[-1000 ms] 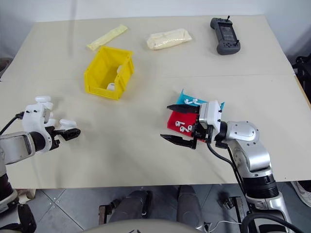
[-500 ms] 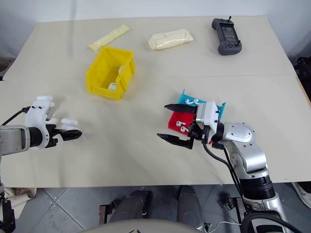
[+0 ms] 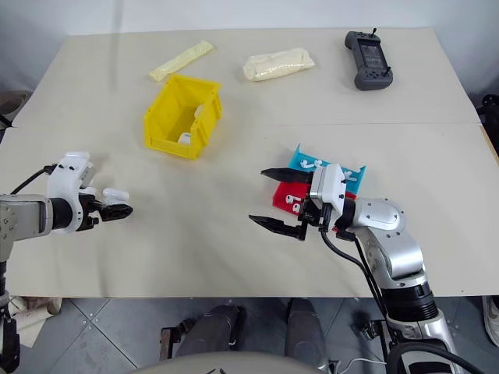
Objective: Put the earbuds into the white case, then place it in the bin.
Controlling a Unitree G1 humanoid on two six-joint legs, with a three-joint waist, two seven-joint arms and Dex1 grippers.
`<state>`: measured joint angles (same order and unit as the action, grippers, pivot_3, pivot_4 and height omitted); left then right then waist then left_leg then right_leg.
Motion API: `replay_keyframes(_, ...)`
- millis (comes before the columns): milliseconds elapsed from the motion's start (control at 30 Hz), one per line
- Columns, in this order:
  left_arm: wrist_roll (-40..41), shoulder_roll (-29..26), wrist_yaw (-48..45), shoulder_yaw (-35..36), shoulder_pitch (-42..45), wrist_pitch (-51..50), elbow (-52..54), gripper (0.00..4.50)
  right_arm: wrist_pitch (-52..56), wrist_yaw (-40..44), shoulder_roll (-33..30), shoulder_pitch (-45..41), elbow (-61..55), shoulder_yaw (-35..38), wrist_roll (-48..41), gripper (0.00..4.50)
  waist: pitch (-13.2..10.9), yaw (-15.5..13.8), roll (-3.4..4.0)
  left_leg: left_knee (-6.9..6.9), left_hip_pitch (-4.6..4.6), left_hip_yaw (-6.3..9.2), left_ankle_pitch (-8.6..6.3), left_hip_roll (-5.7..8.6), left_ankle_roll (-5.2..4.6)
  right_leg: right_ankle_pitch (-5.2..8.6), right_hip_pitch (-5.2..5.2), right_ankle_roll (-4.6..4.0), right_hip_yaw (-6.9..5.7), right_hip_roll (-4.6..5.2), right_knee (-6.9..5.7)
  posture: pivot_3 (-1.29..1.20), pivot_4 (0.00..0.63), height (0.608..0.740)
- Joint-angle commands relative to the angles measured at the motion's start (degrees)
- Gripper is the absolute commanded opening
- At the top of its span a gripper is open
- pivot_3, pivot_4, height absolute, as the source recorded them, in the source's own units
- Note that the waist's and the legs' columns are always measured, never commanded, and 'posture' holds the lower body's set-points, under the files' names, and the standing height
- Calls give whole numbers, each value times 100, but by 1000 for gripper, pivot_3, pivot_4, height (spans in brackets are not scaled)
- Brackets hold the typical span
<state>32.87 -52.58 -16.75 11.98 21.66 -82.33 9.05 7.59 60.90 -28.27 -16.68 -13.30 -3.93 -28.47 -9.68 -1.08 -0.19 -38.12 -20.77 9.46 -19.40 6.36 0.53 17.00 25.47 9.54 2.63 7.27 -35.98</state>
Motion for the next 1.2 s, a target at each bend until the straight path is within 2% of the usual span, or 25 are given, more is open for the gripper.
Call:
replay_keyframes(33,-81,145,-133,62,-203,66,68,2806,-31,-25,6,15,-243,46,-68,4500,0,0,0,0,1,-1,0,0,0,0,0,0,1,0,0,0,150,740)
replay_keyframes(133,-144,261,-230,224,-361,483,204,2806,-14,-13,-20,19,-237,51,-77,4500,0,-7,1,2,3,-3,0,-1,0,0,0,0,2,-1,0,0,150,740)
replay_keyframes(267,-19,555,-1022,1015,-1335,2102,871,2806,46,14,-106,14,-232,91,-95,4500,0,-8,1,5,4,-8,-1,-4,-1,0,0,0,5,0,4,0,150,740)
replay_keyframes(300,74,656,-1462,1219,-1639,2629,1030,2806,68,14,-144,13,-233,117,-104,4500,-2,-8,-3,6,2,-8,-1,-4,-2,0,0,-1,4,0,8,0,150,740)
replay_keyframes(367,273,982,-2120,1637,-2125,3538,1244,2806,104,23,-215,7,-221,168,-121,4500,-3,-7,-4,5,-2,-8,-2,-8,-2,-1,0,-3,2,0,12,0,150,740)
replay_keyframes(433,424,1553,-2560,2060,-2443,4647,1326,2806,169,-4,-294,21,-249,271,-171,4500,-2,-10,-3,6,-6,-9,-3,-8,-4,-2,0,-4,-2,3,21,0,150,740)
replay_keyframes(500,618,1967,-3031,2112,-2602,5367,1400,2806,230,-29,-401,89,-304,392,-235,4500,-3,-16,-4,5,-6,-12,-3,-10,-5,-2,0,-5,-7,5,26,0,150,740)
replay_keyframes(667,479,2624,-3632,1203,-2270,6512,1343,2806,301,-177,-693,406,-491,807,-241,4500,-2,-72,-4,-4,-6,-22,-2,-6,-7,-8,-18,-5,-22,7,35,0,150,740)
replay_keyframes(767,244,2925,-4109,373,-1857,7032,1019,2806,330,-370,-937,689,-625,1276,-206,4500,-2,-71,-6,-9,-6,-28,-2,-5,-10,-14,-21,-4,-21,7,36,0,150,740)
replay_keyframes(967,-26,3557,-4798,-751,-1055,7919,49,2806,200,-639,-1241,1826,-912,2348,-87,4500,-2,-45,-8,-2,-1,-58,-9,-8,-20,-16,-19,-2,-19,5,41,0,150,740)
replay_keyframes(1067,-8,3798,-5275,-1284,-606,8015,-378,2806,80,-654,-1258,2530,-946,2980,-52,4500,-4,-47,-10,-8,-2,-67,-9,-8,-21,-17,-20,0,-18,3,40,0,150,740)
replay_keyframes(1200,-60,4124,-5685,-1670,-207,8387,-810,2806,-17,-552,-1315,3184,-832,3565,-36,4500,-6,-34,-14,-7,15,-77,-9,-8,-25,-20,-38,5,-16,3,44,0,150,740)
